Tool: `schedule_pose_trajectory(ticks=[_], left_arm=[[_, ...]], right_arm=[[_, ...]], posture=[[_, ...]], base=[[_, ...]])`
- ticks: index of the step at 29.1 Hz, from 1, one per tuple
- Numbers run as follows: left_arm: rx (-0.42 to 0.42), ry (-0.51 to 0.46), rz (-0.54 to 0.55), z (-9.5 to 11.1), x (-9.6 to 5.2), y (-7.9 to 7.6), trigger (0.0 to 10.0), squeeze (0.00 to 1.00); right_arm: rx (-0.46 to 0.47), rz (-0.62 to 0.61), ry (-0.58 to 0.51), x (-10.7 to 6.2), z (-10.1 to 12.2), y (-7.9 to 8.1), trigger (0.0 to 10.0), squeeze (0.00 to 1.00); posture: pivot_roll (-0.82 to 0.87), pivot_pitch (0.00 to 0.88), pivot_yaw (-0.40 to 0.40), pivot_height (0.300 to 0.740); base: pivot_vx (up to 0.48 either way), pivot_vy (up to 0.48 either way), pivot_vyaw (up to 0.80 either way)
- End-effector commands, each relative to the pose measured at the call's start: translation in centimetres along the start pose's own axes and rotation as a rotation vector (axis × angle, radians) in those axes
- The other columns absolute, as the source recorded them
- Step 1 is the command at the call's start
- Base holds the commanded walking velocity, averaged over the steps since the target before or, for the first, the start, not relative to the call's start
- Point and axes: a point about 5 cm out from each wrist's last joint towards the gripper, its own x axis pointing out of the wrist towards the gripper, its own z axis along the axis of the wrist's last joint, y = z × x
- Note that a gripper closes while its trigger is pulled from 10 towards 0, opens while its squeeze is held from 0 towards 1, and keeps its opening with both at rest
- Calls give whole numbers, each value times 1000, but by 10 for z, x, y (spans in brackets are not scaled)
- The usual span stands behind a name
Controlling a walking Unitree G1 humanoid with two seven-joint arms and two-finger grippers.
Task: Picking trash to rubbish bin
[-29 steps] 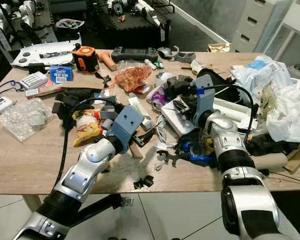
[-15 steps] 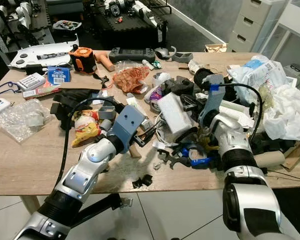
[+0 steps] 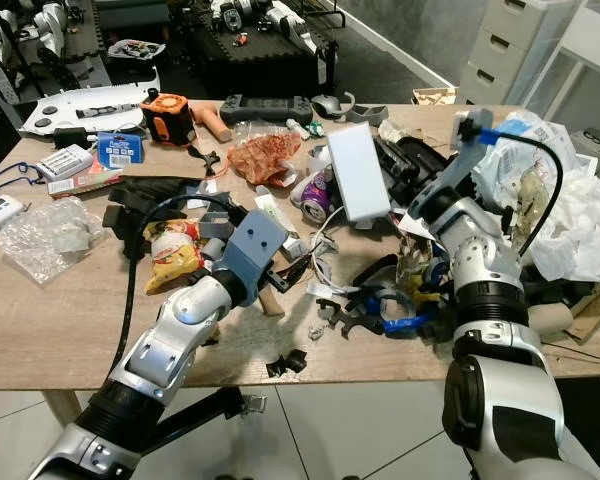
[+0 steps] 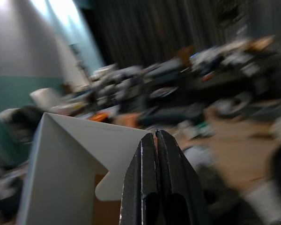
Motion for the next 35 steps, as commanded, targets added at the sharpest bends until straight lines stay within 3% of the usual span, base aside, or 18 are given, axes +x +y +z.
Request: schedule_pose_trajectory(ticks=[1, 2, 4, 5, 7, 11, 15, 19, 25, 26, 35], left_arm=[[-46, -27, 83, 1, -5, 8, 10000, 0], [-68, -42, 153, 2, -9, 18, 10000, 0], [-68, -66, 231, 3, -18, 32, 10000, 0], [-68, -66, 231, 3, -18, 32, 10000, 0], [-77, -78, 261, 4, -20, 37, 10000, 0], [-100, -91, 247, 6, -18, 31, 10000, 0], [-105, -112, 258, 7, -21, 32, 10000, 0], [-116, -104, 252, 7, -23, 35, 10000, 0], [-117, -106, 202, 9, -21, 28, 10000, 0], [-116, -109, 169, 10, -19, 21, 10000, 0], [-111, -116, 154, 12, -17, 17, 10000, 0]], right_arm=[[-132, -69, -40, -5, 6, -1, 0, 0], [-240, -76, -111, -7, 14, 9, 0, 0], [-351, -78, -244, -13, 27, 27, 0, 0], [-351, -78, -244, -13, 27, 27, 0, 0], [-329, -147, -299, -17, 33, 26, 10000, 0], [-376, -274, -279, -22, 23, 27, 10000, 0], [-428, -305, -256, -27, 14, 33, 10000, 0], [-383, -433, -151, -45, -11, 27, 10000, 0], [-442, -389, -170, -50, -12, 37, 10000, 0], [-457, -350, -189, -49, -10, 46, 10000, 0], [-469, -321, -184, -47, -13, 58, 10000, 0]], posture=[[-33, 145, -14, 740], [-28, 137, -9, 740], [-27, 132, -12, 740], [-27, 132, -12, 740], [-28, 127, -19, 740], [-33, 121, -22, 740], [-36, 129, -12, 740], [-36, 131, -8, 740], [-41, 136, -1, 740], [-44, 136, 3, 740], [-41, 141, -1, 740]], base=[[0, 0, 0], [0, 0, 0], [0, 0, 0], [0, 0, 0], [0, 0, 0], [0, 0, 0], [0, 0, 0], [0, 0, 0], [0, 0, 0], [0, 0, 0], [0, 0, -417]])
